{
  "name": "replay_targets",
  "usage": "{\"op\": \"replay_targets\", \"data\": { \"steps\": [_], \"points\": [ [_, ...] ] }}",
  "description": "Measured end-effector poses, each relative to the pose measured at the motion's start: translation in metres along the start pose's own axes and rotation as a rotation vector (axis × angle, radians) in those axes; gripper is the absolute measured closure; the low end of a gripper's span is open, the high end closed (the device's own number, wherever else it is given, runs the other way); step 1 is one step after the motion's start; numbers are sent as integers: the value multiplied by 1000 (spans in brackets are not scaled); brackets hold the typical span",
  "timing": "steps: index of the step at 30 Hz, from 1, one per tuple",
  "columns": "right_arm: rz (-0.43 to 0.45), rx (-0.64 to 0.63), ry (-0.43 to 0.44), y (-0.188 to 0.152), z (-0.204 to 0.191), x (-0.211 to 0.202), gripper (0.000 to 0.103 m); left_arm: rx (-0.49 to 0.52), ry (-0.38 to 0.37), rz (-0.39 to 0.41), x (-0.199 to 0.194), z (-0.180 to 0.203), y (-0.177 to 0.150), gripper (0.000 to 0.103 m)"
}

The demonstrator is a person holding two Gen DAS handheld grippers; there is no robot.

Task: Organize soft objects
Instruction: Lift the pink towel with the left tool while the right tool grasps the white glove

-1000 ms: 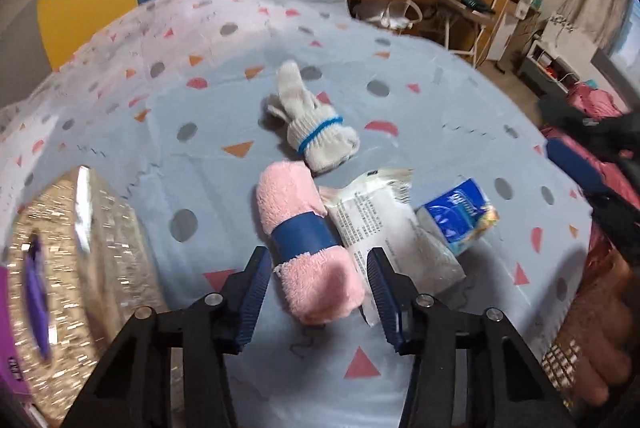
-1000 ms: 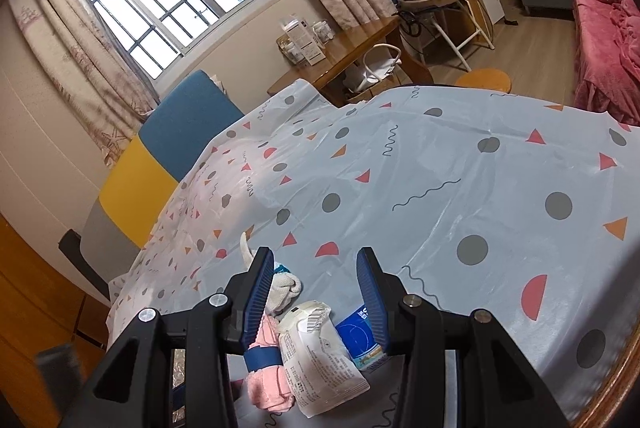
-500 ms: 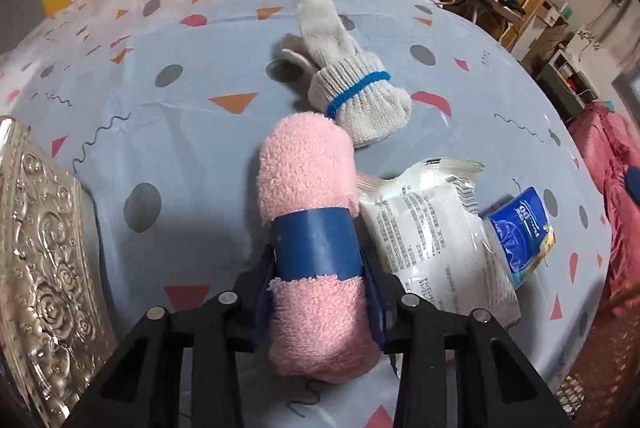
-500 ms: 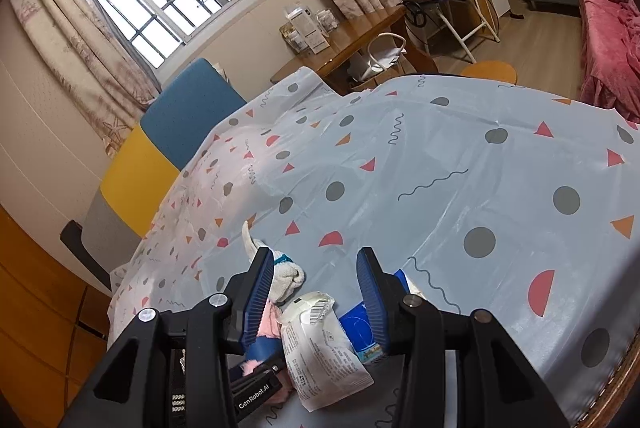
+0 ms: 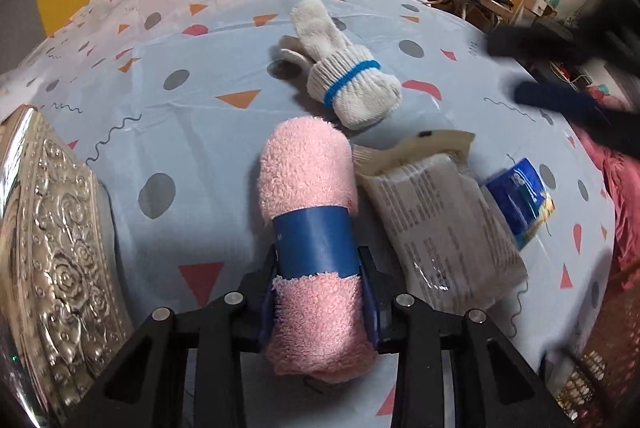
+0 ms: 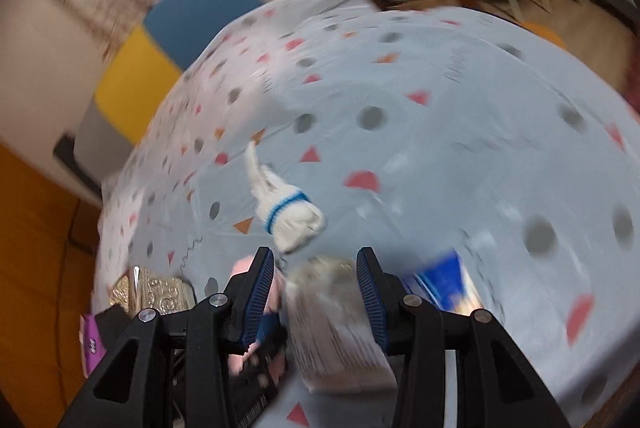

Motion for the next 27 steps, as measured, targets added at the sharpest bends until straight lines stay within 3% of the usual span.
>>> {"op": "replay_targets", "data": {
  "steps": [4,11,17,22,27],
  "points": [
    [-110,-153,52,29,-19,45,60,24,0,17,-4,0,-9,67],
    [-234,-350,-41,46,-40,111,54,20,-1,33,1,9,-11,66],
    [-219,-357,-75,38,-35,112,68,27,-8,41,-1,10,-13,66],
    [-214,-359,-221,17,-18,84,69,22,-5,34,-4,11,-14,67],
    [-214,-248,-156,16,6,86,63,23,-27,39,-23,21,-11,68]
  ]
}}
Point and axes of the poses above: each gripper's, at about its wrist camera, not at the fingertips, and x roughly the way its jaws point, z to its right, y to its top, the point moved 2 cm from there along x, roughly the way its jaws point, and after that the axes turned 14 degrees about -x, right-handed, at the moved point
